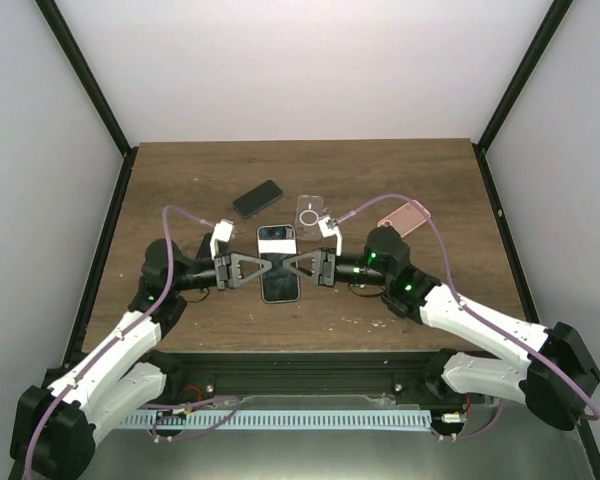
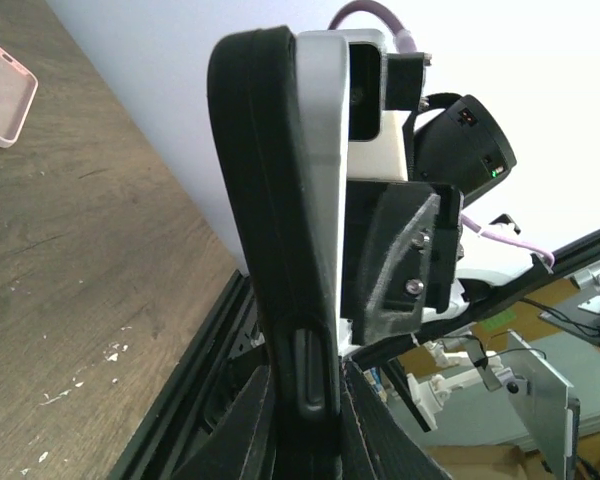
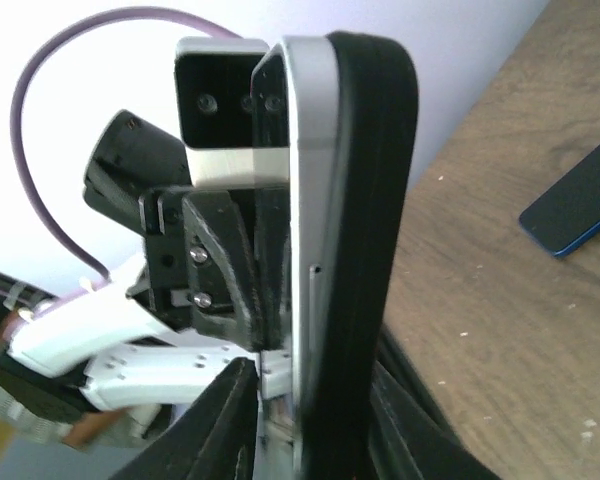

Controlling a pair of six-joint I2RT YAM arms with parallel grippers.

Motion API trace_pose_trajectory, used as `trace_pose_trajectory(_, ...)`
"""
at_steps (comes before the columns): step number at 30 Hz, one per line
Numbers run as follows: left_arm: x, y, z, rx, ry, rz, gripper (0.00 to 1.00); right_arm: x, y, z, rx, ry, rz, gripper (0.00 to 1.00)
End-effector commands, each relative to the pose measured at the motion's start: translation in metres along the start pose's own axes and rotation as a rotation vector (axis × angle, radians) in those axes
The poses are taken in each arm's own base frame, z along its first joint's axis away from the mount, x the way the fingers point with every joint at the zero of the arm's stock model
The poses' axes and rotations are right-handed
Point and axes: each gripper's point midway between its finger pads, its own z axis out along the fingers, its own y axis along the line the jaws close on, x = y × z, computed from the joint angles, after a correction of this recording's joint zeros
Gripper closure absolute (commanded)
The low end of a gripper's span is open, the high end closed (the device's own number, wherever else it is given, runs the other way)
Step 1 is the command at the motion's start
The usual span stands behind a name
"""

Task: Put the phone into the phone case

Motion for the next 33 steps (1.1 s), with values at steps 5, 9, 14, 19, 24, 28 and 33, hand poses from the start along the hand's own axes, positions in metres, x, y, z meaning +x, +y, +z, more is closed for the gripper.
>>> trace_pose_trajectory(5,-0.006,-0.026,-0.004,0.042,-0.016,0.101,0.81,-0.002,0.015,0.0,-0.057,0.017,-0.149,0.93)
trace_pose_trajectory(9,-0.013,-0.038,-0.002,0.06,-0.01,0.086,0.7,0.009,0.023,-0.003,-0.1,0.075,-0.255,0.95)
trace_pose_trajectory(14,-0.018,-0.05,0.0,0.081,0.016,0.084,0.65,0.015,0.022,-0.007,-0.09,0.098,-0.3,0.95)
trace_pose_trajectory(19,-0.018,-0.052,-0.001,0.085,0.022,0.074,0.65,0.022,0.018,-0.008,-0.089,0.119,-0.297,0.95)
trace_pose_trajectory(24,-0.016,-0.053,-0.001,0.099,0.027,0.065,0.67,0.029,0.016,-0.009,-0.095,0.147,-0.291,0.95)
trace_pose_trajectory(28,-0.014,-0.053,0.0,0.107,0.042,0.055,0.66,0.03,0.017,-0.01,-0.101,0.148,-0.295,0.95)
trace_pose_trajectory(33,-0.015,-0.056,0.0,0.113,0.047,0.053,0.59,0.029,0.01,-0.008,-0.077,0.145,-0.287,0.95)
